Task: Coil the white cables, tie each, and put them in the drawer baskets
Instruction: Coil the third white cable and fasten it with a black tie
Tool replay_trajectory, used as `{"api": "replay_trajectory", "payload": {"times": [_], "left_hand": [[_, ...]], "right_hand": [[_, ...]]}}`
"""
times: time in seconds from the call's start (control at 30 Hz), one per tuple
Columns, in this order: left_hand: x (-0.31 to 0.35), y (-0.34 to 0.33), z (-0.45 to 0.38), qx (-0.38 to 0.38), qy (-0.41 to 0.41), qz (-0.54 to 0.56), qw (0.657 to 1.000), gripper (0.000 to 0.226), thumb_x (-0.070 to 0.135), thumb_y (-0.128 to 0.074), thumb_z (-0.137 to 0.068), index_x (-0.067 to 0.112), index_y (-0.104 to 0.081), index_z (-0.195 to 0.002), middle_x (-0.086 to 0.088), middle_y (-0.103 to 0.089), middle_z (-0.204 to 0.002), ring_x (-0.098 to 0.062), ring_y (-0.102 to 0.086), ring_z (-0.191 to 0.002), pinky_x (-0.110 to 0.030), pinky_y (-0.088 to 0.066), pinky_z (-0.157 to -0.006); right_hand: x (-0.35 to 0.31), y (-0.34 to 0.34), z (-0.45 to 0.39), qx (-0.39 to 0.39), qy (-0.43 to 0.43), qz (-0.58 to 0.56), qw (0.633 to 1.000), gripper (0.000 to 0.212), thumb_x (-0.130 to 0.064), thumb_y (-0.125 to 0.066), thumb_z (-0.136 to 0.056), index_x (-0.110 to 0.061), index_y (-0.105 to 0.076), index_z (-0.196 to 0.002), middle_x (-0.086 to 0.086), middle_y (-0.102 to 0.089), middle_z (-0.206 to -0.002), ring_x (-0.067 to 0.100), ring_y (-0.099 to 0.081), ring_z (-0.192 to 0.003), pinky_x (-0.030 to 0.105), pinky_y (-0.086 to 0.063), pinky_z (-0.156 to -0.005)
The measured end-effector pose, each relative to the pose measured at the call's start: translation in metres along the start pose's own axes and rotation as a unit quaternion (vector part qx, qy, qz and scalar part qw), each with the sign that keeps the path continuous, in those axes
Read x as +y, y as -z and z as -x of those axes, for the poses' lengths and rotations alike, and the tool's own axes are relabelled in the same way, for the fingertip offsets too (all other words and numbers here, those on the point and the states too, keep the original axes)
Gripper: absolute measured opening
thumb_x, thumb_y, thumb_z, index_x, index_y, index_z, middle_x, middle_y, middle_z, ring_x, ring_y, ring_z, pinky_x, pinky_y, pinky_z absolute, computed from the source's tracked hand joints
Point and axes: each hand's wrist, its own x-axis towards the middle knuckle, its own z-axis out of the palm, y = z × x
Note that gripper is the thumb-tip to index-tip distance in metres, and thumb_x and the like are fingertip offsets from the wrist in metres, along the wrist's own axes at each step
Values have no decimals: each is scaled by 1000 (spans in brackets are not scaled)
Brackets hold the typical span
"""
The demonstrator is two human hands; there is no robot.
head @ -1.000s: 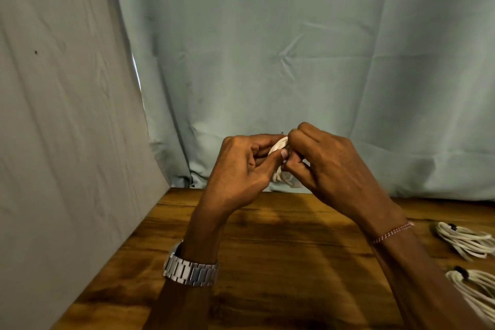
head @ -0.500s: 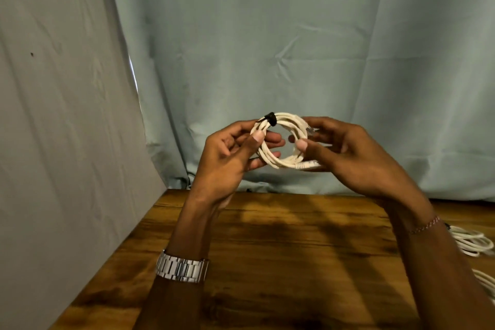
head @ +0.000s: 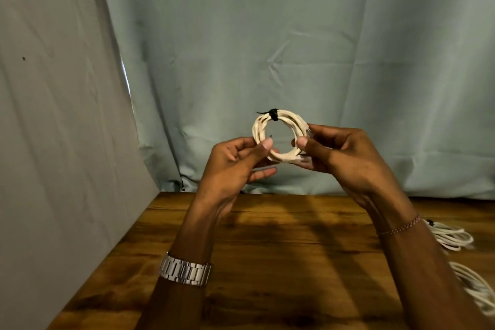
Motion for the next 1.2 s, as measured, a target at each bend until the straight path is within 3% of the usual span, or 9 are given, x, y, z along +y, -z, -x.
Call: {"api": "replay_trajectory", "payload": {"times": [0.13, 0.43, 0.5, 0.6, 0.73, 0.83, 0.93, 1.07, 1.2], "left_hand": [[-7, -18, 4, -1, -3, 17, 1000, 23, 5, -70, -88, 3, -69, -111, -15, -77, -100, -26, -75, -96, -32, -62, -79], [-32, -59, 10, -11, 56, 61, 997, 23, -1, -70, -87, -1, -68, -111, -19, -76, -99, -32, -75, -90, -37, -63, -75], [-38, -70, 13, -16, 71, 46, 996, 22, -1, -69, -88, -2, -68, -110, -20, -76, -100, -32, -75, -90, -36, -63, -74], [-54, -85, 17, -8, 102, 20, 995, 23, -2, -71, -87, -2, -66, -110, -20, -76, -97, -31, -75, -87, -38, -63, -75], [-80, -106, 25, 4, 138, -29, 990, 19, -4, -71, -87, -1, -66, -105, -18, -76, -92, -30, -75, -84, -45, -62, -80], [-93, -118, 35, 5, 125, -87, 988, 14, -4, -73, -84, 5, -68, -93, -14, -77, -87, -27, -75, -79, -47, -62, -77], [-101, -127, 41, -1, 105, -144, 984, 24, -3, -81, -76, 12, -67, -86, -11, -76, -86, -26, -75, -76, -48, -63, -69], [-111, -135, 43, -21, 114, -152, 982, 26, 2, -84, -75, 8, -69, -95, -11, -76, -89, -28, -75, -80, -51, -63, -72], [-112, -139, 49, -91, 196, -76, 973, 17, 3, -70, -90, -1, -65, -107, -22, -73, -100, -31, -74, -83, -41, -63, -62]], "right_hand": [[3, 12, 8, 35, -11, 0, 999, 27, -9, -72, -89, -10, -75, -115, 7, -79, -99, 23, -76, -92, 35, -61, -84], [14, 45, 54, 93, -37, 86, 991, 25, -21, -68, -94, -12, -74, -116, 2, -80, -95, 18, -77, -85, 31, -62, -79], [14, 55, 65, 93, -54, 84, 991, 22, -19, -67, -95, -13, -75, -115, 2, -79, -99, 19, -77, -87, 33, -62, -82], [14, 67, 85, 97, -82, 96, 987, 20, -17, -65, -96, -14, -74, -114, 1, -80, -94, 18, -77, -85, 26, -62, -77], [14, 83, 111, 85, -121, 127, 981, 16, -18, -70, -93, -16, -76, -108, 4, -80, -90, 20, -77, -84, 40, -61, -88], [16, 90, 128, 88, -130, 152, 976, 13, -17, -73, -91, -12, -79, -102, 7, -79, -88, 23, -77, -83, 45, -60, -90], [19, 98, 142, 107, -134, 171, 970, 10, -17, -74, -90, -11, -78, -97, 7, -79, -85, 26, -77, -84, 46, -60, -90], [24, 108, 156, 117, -161, 163, 966, 15, -19, -74, -91, -10, -77, -102, 5, -80, -90, 23, -77, -86, 45, -60, -91], [34, 122, 162, 125, -179, 176, 960, 14, -19, -73, -92, -11, -77, -103, 5, -79, -90, 24, -77, -87, 48, -60, -91]]}}
